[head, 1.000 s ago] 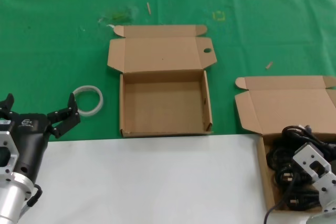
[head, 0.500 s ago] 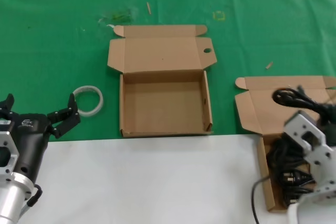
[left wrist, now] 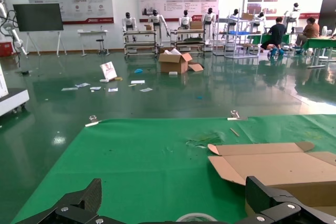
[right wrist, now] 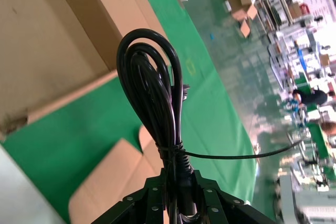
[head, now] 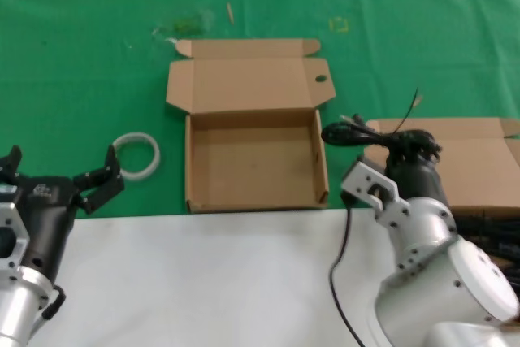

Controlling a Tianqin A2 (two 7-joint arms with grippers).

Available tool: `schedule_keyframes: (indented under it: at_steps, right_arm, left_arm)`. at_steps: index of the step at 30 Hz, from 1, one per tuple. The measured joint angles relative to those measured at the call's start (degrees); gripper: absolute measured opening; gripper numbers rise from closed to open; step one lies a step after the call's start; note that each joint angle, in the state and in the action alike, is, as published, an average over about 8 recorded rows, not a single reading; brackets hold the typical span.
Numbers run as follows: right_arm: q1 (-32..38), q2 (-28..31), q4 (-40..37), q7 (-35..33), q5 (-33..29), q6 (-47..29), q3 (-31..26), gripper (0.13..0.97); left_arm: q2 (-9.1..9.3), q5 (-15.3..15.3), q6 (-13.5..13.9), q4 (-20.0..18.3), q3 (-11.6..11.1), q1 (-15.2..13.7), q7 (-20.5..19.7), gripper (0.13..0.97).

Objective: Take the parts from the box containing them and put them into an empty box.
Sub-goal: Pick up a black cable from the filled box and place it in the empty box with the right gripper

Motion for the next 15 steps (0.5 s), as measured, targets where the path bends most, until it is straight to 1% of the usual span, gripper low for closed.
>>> schedule_keyframes:
  at_steps: [7, 15]
  right_arm:
    - [6.19, 0.01, -9.47, 4.30, -1.25, -4.27, -5.00, 0.227]
    - [11.47, 0.01, -17.46, 8.45, -2.54, -8.05, -9.85, 0.227]
  left_arm:
    - [0.00, 0.00, 0.00, 0.00, 0.00, 0.00, 0.00, 0.965]
    - [0.00, 0.00, 0.00, 0.00, 0.00, 0.00, 0.00, 0.965]
